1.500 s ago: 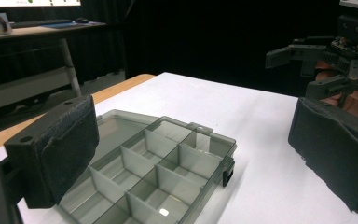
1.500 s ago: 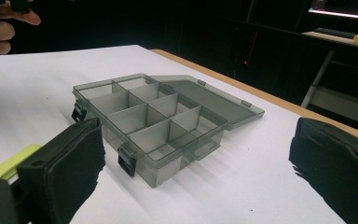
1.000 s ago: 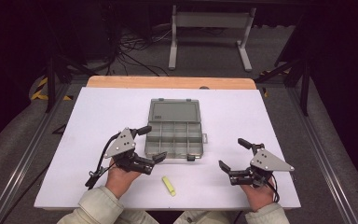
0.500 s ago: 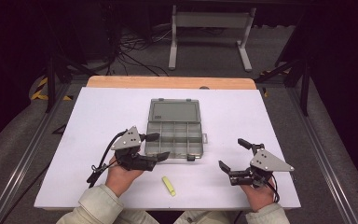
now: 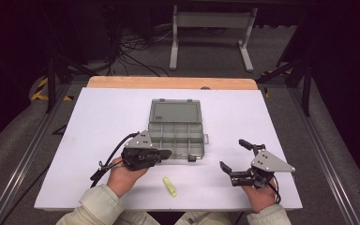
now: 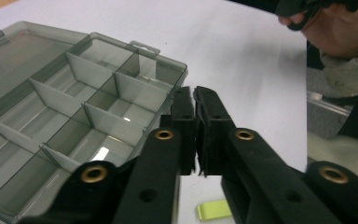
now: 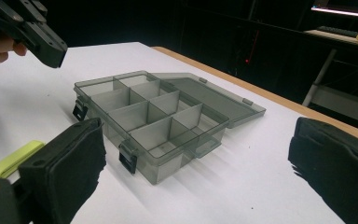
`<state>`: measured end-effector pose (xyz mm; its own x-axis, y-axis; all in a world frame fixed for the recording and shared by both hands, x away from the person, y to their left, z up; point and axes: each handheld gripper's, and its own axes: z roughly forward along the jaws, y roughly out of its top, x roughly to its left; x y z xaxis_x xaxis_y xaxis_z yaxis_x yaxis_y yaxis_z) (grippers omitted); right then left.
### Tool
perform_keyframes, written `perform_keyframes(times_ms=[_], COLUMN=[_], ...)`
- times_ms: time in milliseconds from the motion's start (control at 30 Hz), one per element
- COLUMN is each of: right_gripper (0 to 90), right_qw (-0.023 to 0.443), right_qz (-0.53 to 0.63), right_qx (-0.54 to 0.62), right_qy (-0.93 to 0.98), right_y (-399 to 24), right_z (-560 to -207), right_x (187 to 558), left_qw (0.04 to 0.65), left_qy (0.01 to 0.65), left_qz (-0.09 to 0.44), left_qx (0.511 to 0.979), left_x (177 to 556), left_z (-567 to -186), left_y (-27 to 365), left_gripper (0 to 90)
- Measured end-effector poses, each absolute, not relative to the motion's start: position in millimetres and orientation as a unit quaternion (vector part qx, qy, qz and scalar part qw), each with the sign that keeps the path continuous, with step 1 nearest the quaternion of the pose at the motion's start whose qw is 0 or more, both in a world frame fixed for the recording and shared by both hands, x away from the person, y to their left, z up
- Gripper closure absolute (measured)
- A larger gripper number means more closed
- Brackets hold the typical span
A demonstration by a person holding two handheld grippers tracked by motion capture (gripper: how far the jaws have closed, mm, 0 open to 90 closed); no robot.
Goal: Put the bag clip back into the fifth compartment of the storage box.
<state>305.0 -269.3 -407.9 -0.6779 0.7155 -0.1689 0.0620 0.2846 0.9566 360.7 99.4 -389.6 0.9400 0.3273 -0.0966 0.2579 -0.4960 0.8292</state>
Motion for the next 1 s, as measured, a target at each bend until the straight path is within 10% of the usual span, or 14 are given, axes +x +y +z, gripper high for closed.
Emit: perform_keyframes(times_ms=[1000], right_gripper=[4.1], right_qw=[0.300], right_qz=[0.535], right_qx=[0.262], right_qy=[0.745], right_y=[-270], right_z=[-409], right_x=[306], left_qw=[0.262], left_qy=[0.154], left_qz=[-0.008], left_qx=[0.953], left_x=[366], left_z=[-401], left_y=[52], left_gripper=[89.8])
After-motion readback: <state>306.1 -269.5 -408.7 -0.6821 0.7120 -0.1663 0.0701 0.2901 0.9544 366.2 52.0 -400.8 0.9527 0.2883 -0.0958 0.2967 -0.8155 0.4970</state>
